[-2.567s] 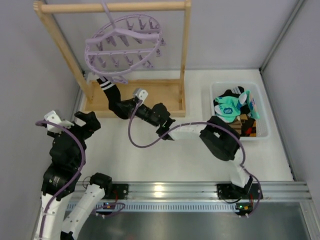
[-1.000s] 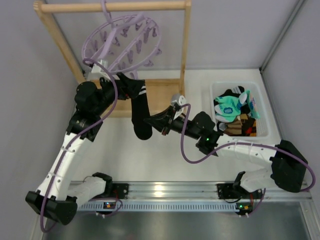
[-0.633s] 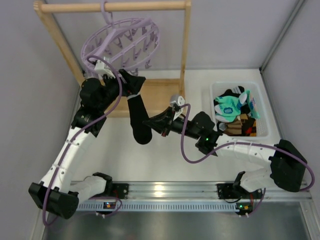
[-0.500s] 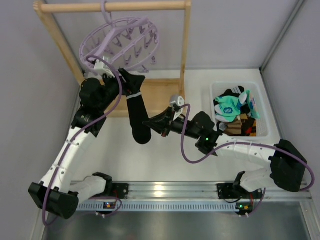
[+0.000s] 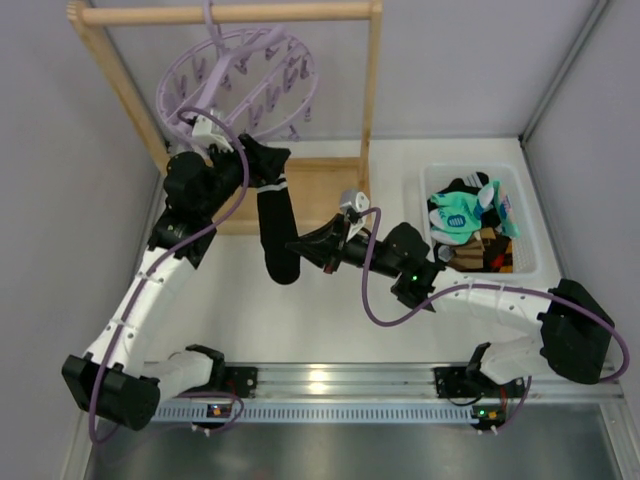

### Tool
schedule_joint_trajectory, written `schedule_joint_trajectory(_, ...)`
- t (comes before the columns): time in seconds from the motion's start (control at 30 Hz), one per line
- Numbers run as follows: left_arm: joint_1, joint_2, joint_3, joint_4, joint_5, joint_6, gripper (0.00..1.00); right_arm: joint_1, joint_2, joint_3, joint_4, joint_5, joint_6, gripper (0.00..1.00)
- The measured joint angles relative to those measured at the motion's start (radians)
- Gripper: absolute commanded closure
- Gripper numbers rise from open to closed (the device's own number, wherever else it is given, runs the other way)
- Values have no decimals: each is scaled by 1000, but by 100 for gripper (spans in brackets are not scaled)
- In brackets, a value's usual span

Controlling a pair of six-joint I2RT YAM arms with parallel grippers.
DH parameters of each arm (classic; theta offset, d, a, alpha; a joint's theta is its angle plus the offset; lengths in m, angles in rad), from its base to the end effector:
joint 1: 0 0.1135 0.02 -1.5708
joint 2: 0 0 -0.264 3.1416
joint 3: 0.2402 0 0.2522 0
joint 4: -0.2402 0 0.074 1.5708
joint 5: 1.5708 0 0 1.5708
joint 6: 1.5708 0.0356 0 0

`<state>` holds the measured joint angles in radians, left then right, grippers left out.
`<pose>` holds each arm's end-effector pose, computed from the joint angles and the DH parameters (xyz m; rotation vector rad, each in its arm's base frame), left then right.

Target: Remove the socks clipped to the hanger

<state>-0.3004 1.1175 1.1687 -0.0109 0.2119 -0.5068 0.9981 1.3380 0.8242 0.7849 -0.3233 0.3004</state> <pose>0.2410 -0.0825 0.4277 0.0112 1.5866 -0.7991 0.1562 0.2631 0.3311 -0.7627 1.2160 1.2988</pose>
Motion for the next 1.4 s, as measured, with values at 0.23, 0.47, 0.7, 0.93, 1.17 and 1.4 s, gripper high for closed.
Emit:
schedule_joint_trajectory(0.23, 2, 10, 0, 10, 4, 1, 34, -7, -8, -14, -2, -13, -1, 100)
schedule_joint_trajectory(0.47, 13, 11, 0, 10, 3, 5, 47, -9, -8, -16, -1, -27, -1, 100)
schedule_joint_trajectory(0.7, 14, 27, 2, 10, -3, 2, 80, -11, -8, -33, 1, -40, -2, 100)
schedule_joint_trajectory(0.93, 19, 40, 10, 11, -19, 7, 100, -13, -10, -84, -3, -56, -2, 100)
schedule_joint_trajectory(1.17, 19, 40, 10, 13, 5, -20, 31, -20, -65, -132, -80, -1, -12, 100)
schedule_joint_trajectory(1.4, 21, 14, -37, 35, 61, -71, 2, -108, -335, -139, -364, 261, -28, 100)
